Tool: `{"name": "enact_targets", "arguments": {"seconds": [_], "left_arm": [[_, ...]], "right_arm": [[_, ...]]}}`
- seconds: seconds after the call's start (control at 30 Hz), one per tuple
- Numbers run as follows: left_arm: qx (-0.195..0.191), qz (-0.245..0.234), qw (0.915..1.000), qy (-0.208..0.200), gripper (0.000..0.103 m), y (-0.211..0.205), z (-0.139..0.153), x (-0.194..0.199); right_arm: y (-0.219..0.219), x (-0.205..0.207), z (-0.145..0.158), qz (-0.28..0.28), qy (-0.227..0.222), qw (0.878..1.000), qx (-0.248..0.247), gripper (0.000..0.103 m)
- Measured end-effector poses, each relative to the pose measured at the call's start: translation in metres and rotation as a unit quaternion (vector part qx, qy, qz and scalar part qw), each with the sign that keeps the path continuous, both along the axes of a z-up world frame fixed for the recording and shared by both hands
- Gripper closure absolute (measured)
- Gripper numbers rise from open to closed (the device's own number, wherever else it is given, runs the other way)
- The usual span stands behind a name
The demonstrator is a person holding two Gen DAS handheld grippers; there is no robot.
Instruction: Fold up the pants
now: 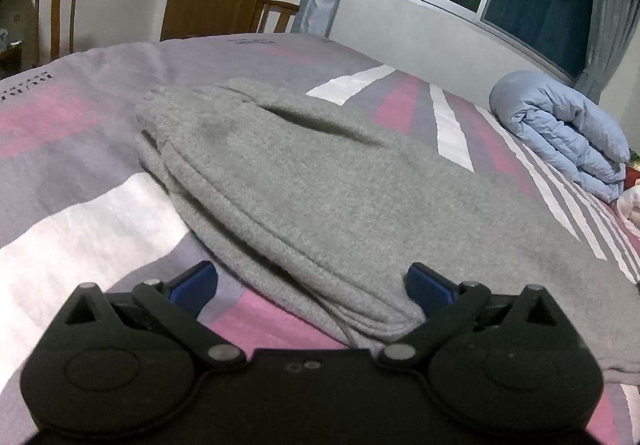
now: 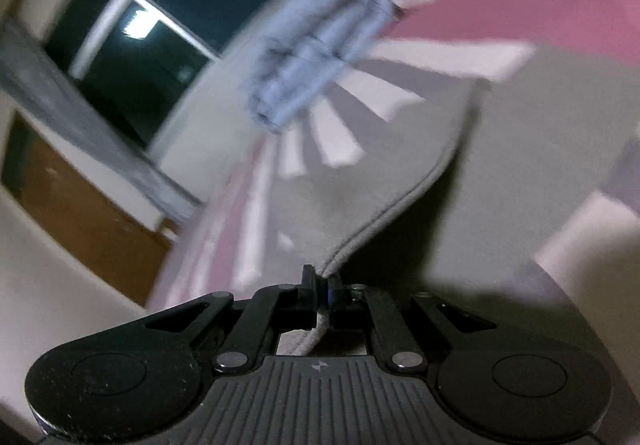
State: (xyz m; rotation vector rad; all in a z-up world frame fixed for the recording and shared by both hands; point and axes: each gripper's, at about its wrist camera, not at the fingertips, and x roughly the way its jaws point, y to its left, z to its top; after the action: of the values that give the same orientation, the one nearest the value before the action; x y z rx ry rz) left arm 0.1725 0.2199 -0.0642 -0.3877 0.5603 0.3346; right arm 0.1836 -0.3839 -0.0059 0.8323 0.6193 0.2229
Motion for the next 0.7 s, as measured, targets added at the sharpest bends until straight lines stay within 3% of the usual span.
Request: {"name": "enact_targets", "arguments": {"seconds": [0.1,0.17,0.23,0.33,0.5,0.7], "left_arm": [[-0.001,0.0,1.0,-0.001,0.007,0.0,0.001,-0.001],[-0.001,-0.001,1.0,-0.001,0.007,0.0,0.001,-0.001],[-0.002,-0.002,1.0,-0.001,0.007,0.0,0.001,-0.001],[-0.002,-0.002,1.0,-0.002,0.007,0.0,0.0,-0.001],[0.0,-0.001,1.0,-0.001,0.007,0.0,0.0,0.001],[0.006,0.0,1.0,0.004,0.006,-0.001,0.0,0.004]], "right_arm": [[-0.002,0.016,-0.031,-0.003,0.06,0.998,0.017,0.098],[-0.007,0.019,-0.035,-0.002,0.071,0.997,0.038,0.097],[-0.013,0.014,-0.021,-0.01,0.054,0.998,0.031,0.077],[-0.033,0.006,-0.004,-0.042,0.017,0.999,0.008,0.077],[-0.071,0.037,-0.013,-0.081,0.041,0.996,0.02,0.077],[-0.082,0.08,-0.038,-0.073,0.062,0.993,0.062,0.077]]}}
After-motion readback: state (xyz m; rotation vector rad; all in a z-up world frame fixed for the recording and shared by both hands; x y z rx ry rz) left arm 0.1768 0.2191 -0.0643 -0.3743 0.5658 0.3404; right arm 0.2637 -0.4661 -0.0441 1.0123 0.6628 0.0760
